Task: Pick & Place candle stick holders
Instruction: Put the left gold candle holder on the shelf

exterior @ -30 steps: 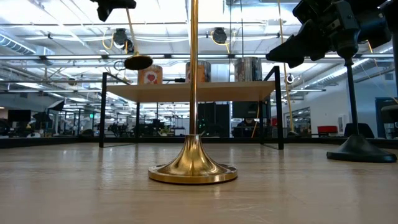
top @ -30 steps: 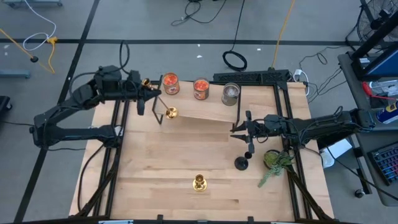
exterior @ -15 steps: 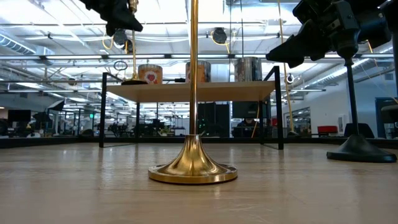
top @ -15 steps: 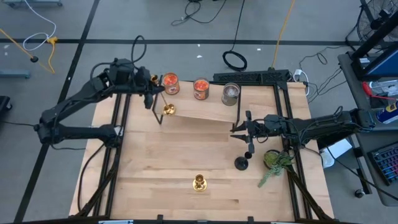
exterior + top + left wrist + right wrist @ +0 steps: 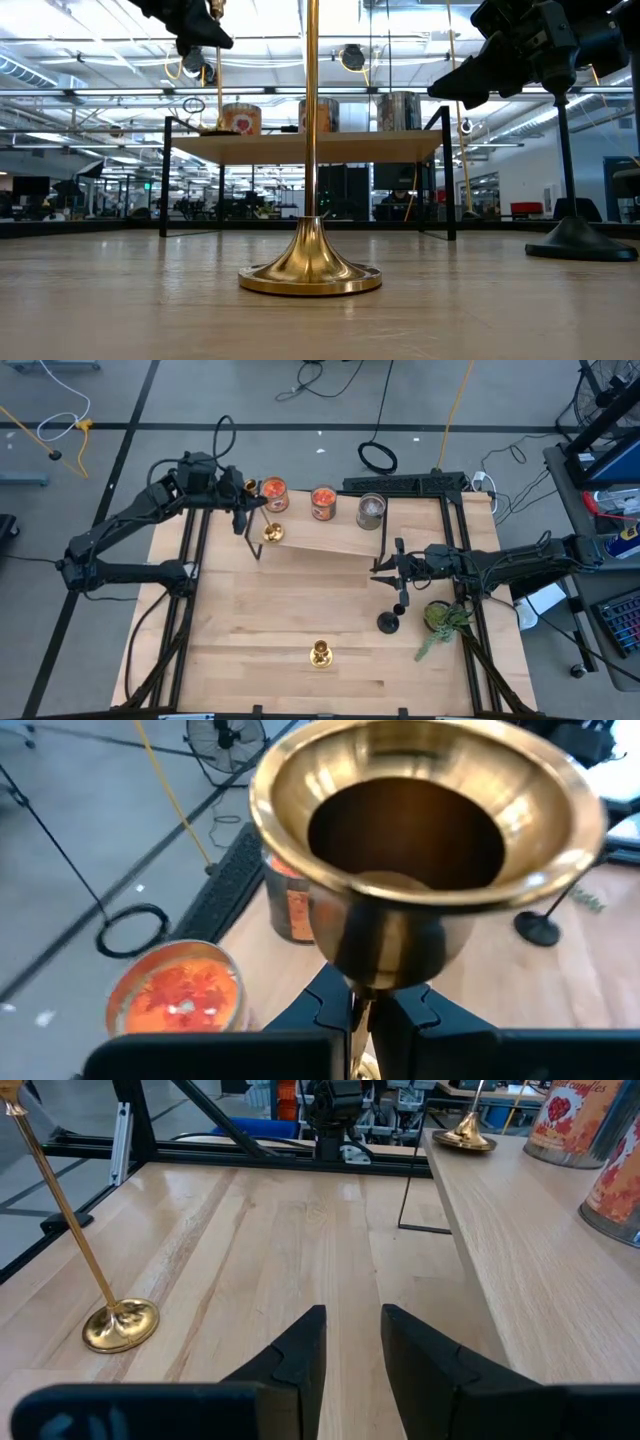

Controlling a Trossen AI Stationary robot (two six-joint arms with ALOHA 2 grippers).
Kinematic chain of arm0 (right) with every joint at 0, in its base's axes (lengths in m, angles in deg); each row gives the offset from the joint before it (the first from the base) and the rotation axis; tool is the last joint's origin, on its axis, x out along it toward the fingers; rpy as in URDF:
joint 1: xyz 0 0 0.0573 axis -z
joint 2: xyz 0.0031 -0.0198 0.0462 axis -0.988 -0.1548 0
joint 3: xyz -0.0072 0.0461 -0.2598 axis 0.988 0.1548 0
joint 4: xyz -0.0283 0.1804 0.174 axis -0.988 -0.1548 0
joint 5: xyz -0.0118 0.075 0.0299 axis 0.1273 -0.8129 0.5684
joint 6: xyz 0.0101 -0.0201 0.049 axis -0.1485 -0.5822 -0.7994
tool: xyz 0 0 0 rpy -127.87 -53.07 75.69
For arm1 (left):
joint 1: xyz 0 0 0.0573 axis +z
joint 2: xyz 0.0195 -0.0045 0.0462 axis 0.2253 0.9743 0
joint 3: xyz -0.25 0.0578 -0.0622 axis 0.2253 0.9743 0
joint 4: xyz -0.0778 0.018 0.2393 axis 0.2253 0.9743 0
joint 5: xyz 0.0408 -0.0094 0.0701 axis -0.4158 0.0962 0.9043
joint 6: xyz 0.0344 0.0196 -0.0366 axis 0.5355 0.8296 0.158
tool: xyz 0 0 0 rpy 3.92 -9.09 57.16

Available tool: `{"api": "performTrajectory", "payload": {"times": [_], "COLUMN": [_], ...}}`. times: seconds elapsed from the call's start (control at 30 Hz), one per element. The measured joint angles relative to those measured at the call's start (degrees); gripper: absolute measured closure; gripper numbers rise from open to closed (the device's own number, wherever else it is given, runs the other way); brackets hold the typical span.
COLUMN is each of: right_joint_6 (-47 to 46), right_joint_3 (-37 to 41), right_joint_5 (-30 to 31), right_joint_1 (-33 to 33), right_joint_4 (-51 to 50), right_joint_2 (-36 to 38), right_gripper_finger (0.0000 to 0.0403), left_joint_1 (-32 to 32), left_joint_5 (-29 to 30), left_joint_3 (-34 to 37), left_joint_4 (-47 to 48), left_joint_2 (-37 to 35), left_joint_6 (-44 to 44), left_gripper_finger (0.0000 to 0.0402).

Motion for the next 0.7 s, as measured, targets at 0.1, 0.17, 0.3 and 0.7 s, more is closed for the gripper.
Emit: {"api": "performTrajectory", "payload": {"times": [0.1, 0.17, 0.3, 0.7], "right_joint_6": [0.0, 0.0, 0.0, 0.0], "right_joint_3": [0.0, 0.0, 0.0, 0.0], "right_joint_5": [0.0, 0.0, 0.0, 0.0], "right_joint_1": [0.0, 0.0, 0.0, 0.0], "right_joint_4": [0.0, 0.0, 0.0, 0.0], "right_joint_2": [0.0, 0.0, 0.0, 0.0], "right_gripper_finger": [0.0308, 0.0309, 0.0307, 0.0308], "left_joint_1": [0.0, 0.0, 0.0, 0.0], "left_joint_5": [1.1, 1.2, 2.5, 3.6], "left_joint_3": [0.0, 0.0, 0.0, 0.0], "left_joint_4": [0.0, -0.1, -0.1, -0.1], "left_joint_2": [0.0, 0.0, 0.0, 0.0], "left_joint_6": [1.6, 1.2, 0.9, 2.4], "left_gripper_finger": [0.0384, 0.0385, 0.0378, 0.0377]}}
